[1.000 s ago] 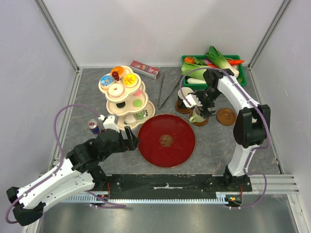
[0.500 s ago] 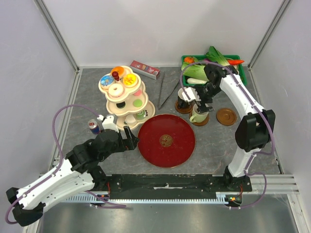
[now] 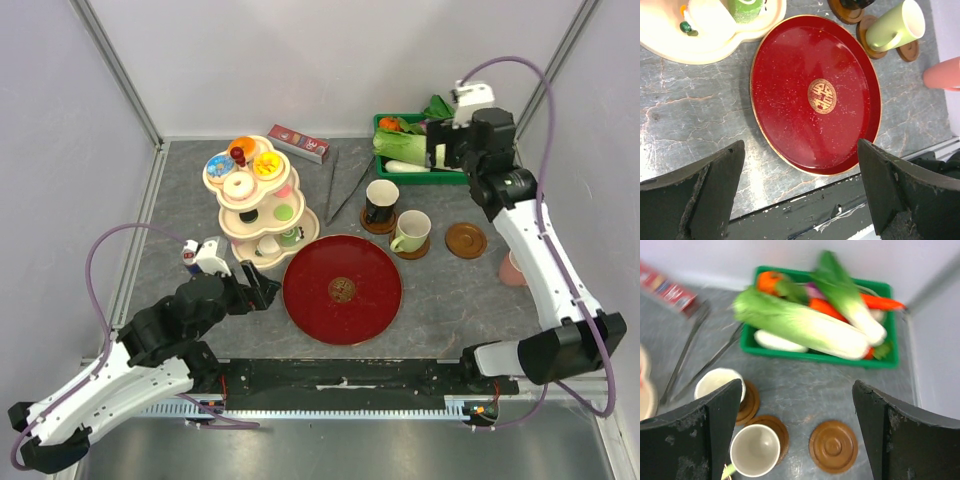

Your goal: Serve the afternoon tea

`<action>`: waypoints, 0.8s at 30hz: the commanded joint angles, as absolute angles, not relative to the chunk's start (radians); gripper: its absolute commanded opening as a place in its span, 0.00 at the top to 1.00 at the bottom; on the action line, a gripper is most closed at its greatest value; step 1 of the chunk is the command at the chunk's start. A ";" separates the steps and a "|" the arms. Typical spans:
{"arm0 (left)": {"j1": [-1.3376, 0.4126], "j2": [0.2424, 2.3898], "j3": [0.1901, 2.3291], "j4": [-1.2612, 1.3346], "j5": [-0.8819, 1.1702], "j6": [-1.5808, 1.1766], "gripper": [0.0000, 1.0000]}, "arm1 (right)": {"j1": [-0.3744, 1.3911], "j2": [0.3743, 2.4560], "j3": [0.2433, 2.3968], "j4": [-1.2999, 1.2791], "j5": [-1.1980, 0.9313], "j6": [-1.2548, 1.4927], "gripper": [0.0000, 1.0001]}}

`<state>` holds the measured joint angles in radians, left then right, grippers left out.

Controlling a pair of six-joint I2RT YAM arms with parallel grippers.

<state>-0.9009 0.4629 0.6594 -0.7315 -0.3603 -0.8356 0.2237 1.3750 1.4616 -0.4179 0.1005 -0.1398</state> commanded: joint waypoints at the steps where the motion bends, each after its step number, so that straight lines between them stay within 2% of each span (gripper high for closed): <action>1: -0.905 0.408 0.666 -0.687 -0.324 -0.813 0.01 | 0.106 1.335 1.500 -0.574 0.450 0.248 0.02; 6: -0.905 0.400 0.663 -0.654 -0.275 -0.790 0.01 | -0.151 1.307 1.362 -0.727 0.454 0.305 0.02; 12: -0.907 0.462 0.664 -0.646 -0.233 -0.781 0.01 | -0.380 1.250 1.157 -0.709 0.433 0.290 0.02; 17: -0.907 0.485 0.672 -0.643 -0.196 -0.770 0.01 | -0.558 1.290 1.065 -0.634 0.208 0.340 0.02; 24: -0.907 0.459 0.653 -0.629 -0.198 -0.773 0.01 | -0.652 1.301 0.953 -0.417 -0.047 0.363 0.02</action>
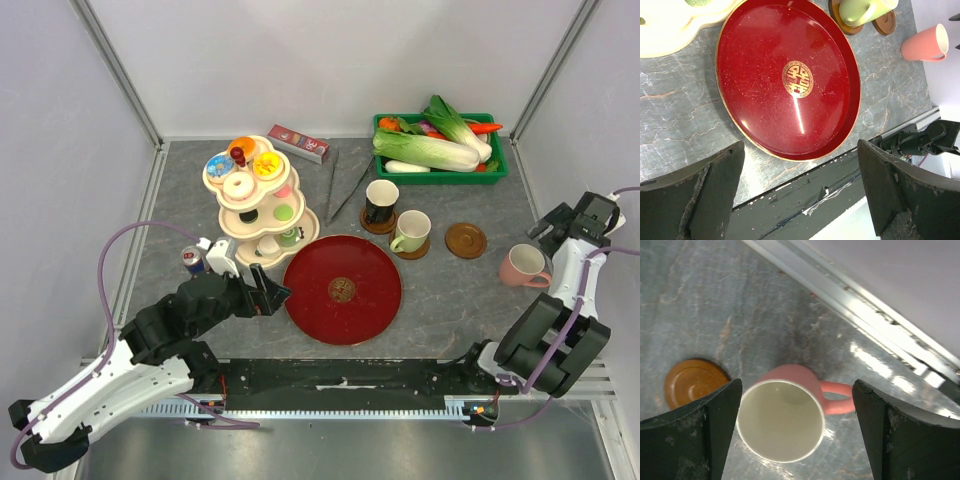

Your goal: Serve the afternoon tea

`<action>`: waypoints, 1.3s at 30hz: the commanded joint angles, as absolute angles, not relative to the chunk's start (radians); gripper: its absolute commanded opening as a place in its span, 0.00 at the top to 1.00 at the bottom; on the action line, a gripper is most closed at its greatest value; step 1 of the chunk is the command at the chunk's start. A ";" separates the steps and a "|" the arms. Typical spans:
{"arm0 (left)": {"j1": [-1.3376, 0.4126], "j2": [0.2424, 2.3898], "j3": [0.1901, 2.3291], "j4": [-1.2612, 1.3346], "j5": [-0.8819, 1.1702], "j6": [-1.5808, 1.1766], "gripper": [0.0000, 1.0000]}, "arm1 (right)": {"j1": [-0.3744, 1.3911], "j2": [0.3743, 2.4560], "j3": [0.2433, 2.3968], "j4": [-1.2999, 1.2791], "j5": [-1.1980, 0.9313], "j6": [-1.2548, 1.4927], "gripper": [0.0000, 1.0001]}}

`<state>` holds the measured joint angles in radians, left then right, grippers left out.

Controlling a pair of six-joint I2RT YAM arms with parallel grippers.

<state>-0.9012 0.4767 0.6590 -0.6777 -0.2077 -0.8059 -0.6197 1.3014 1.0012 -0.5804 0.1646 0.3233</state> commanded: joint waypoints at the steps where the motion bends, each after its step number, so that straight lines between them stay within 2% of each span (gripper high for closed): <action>1: -0.907 0.457 0.653 -0.629 -0.199 -0.773 0.01 | -0.664 1.296 0.933 -0.388 -0.084 0.370 0.02; 15: -0.908 0.462 0.646 -0.627 -0.209 -0.778 0.02 | -0.695 1.149 0.812 -0.454 -0.264 0.474 0.02; 27: -0.907 0.454 0.641 -0.624 -0.206 -0.781 0.02 | -0.674 0.996 0.681 -0.483 -0.299 0.471 0.02; 35: -0.907 0.433 0.637 -0.626 -0.215 -0.787 0.02 | -0.464 0.933 0.701 -0.551 -0.083 0.462 0.02; 39: -0.907 0.429 0.634 -0.626 -0.215 -0.788 0.02 | -0.426 0.948 0.713 -0.595 0.070 0.460 0.02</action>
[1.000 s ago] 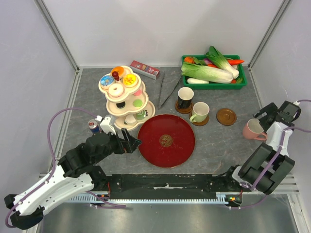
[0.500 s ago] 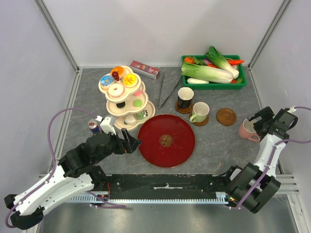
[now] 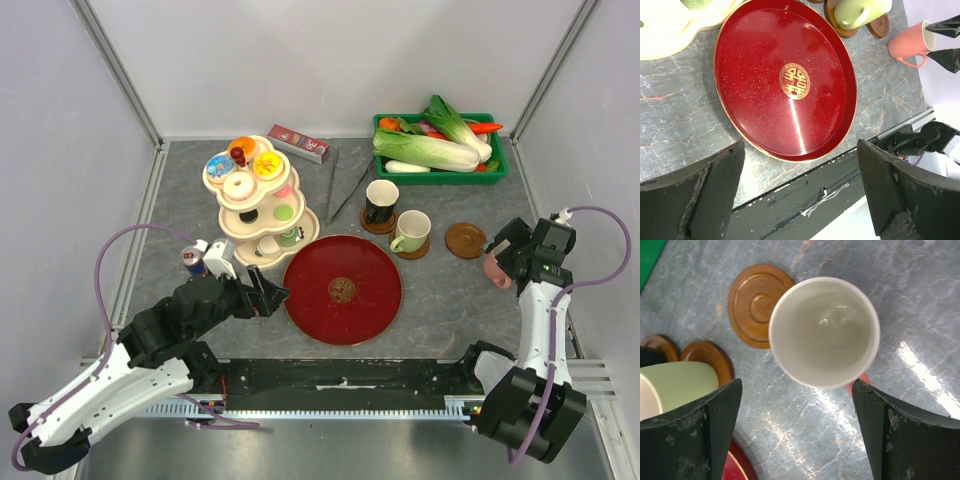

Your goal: Serve the afternoon tea

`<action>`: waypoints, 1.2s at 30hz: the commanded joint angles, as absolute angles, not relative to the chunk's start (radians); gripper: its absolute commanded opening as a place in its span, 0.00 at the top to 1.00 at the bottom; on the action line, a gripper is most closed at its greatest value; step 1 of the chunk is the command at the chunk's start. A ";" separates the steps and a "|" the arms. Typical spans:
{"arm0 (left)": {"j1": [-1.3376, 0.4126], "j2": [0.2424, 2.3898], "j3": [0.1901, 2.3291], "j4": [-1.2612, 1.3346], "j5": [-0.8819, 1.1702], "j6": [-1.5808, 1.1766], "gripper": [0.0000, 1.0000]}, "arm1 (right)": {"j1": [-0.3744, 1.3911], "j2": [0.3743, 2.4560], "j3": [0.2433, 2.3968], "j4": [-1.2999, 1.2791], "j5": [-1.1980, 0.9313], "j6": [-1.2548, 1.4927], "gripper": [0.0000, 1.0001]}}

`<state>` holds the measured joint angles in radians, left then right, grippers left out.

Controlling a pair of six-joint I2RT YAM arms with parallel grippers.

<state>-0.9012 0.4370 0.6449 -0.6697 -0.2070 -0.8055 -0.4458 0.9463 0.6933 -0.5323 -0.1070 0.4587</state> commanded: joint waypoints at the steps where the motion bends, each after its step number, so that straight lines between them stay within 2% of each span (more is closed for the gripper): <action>1: -0.905 0.426 0.634 -0.626 -0.215 -0.788 0.02 | -0.425 0.954 0.719 -0.603 0.093 0.448 0.02; 11: -0.907 0.417 0.617 -0.617 -0.229 -0.796 0.02 | -0.374 1.048 0.756 -0.559 0.074 0.290 0.02; 21: -0.907 0.417 0.615 -0.617 -0.236 -0.798 0.02 | -0.356 1.193 0.822 -0.543 0.153 0.241 0.02; 29: -0.907 0.419 0.620 -0.617 -0.233 -0.795 0.02 | -0.339 1.262 0.830 -0.474 0.121 0.203 0.02; 32: -0.907 0.414 0.620 -0.617 -0.233 -0.796 0.02 | -0.336 1.272 0.827 -0.451 0.147 0.199 0.08; 36: -0.908 0.413 0.620 -0.620 -0.236 -0.796 0.02 | -0.334 1.276 0.831 -0.451 0.158 0.199 0.27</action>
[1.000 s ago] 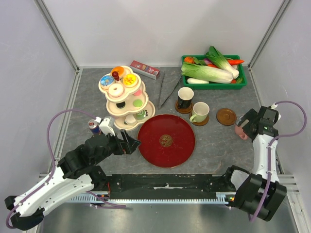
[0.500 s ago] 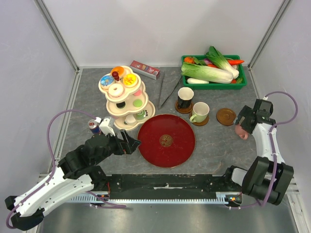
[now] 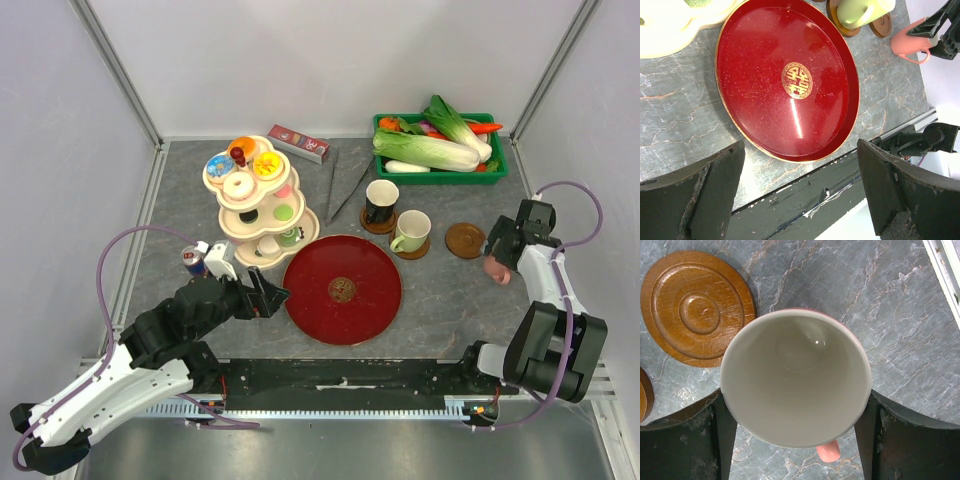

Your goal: Serve the afternoon tea

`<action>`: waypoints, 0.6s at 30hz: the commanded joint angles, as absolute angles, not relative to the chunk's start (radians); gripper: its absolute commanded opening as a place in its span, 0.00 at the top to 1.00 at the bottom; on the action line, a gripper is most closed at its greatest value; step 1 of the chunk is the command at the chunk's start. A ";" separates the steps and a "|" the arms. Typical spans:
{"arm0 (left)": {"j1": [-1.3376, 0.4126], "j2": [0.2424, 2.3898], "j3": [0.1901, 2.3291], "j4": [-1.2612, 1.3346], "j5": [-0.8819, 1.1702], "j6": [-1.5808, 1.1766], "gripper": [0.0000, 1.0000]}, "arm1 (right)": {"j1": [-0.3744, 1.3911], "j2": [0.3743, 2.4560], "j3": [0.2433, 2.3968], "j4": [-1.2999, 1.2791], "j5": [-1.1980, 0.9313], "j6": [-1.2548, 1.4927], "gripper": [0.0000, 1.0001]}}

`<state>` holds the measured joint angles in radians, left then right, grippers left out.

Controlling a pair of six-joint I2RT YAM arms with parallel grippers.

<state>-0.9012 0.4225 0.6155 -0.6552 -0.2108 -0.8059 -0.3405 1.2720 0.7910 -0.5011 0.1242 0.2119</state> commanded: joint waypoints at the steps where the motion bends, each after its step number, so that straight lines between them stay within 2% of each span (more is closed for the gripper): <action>1: -0.908 0.413 0.620 -0.620 -0.235 -0.798 0.02 | -0.334 1.270 0.831 -0.449 0.158 0.201 0.30; 4: -0.905 0.411 0.620 -0.621 -0.233 -0.799 0.02 | -0.336 1.246 0.834 -0.454 0.172 0.202 0.45; 7: -0.908 0.413 0.620 -0.621 -0.235 -0.799 0.02 | -0.333 1.207 0.844 -0.457 0.179 0.213 0.51; 18: -0.907 0.410 0.620 -0.640 -0.256 -0.813 0.02 | -0.247 1.158 0.917 -0.475 0.199 0.340 0.56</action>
<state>-0.9012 0.4168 0.6155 -0.6559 -0.2165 -0.8062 -0.2985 1.1809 0.8333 -0.5205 0.1658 0.2535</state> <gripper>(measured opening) 0.985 0.883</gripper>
